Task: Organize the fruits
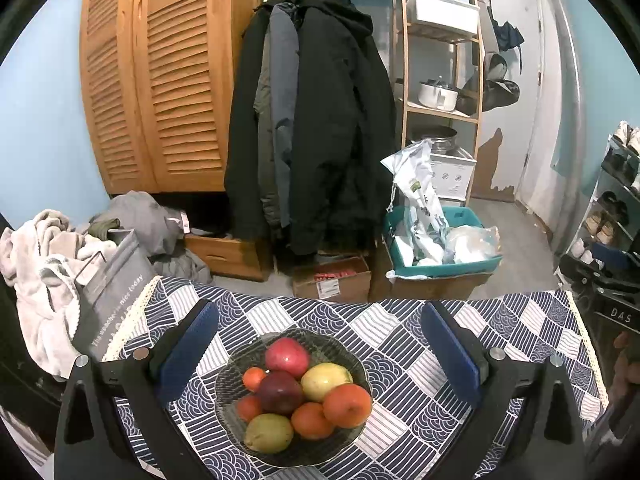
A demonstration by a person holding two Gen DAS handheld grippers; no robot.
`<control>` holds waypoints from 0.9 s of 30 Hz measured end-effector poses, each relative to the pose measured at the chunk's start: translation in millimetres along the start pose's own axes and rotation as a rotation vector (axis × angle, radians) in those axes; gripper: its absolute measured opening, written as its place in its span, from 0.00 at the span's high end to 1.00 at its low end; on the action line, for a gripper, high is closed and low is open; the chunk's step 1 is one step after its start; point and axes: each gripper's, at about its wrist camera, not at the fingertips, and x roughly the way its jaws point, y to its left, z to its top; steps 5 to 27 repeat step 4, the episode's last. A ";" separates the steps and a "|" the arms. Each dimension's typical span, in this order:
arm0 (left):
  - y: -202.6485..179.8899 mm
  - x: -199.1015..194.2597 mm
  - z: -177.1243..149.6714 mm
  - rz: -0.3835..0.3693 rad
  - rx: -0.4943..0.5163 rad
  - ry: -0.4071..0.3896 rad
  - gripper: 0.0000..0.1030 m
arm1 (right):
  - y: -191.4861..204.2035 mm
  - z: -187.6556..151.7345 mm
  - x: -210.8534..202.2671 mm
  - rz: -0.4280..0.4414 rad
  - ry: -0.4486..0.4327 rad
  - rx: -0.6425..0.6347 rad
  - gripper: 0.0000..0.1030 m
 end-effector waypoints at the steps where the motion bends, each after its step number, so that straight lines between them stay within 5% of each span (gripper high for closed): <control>1: 0.3 0.2 0.1 -0.001 -0.003 0.000 0.01 | -0.6 -0.1 -0.1 -0.001 0.000 0.000 0.17; 27: -0.5 0.4 0.0 0.002 -0.003 0.002 0.01 | -0.7 0.0 -0.2 0.001 0.001 0.000 0.17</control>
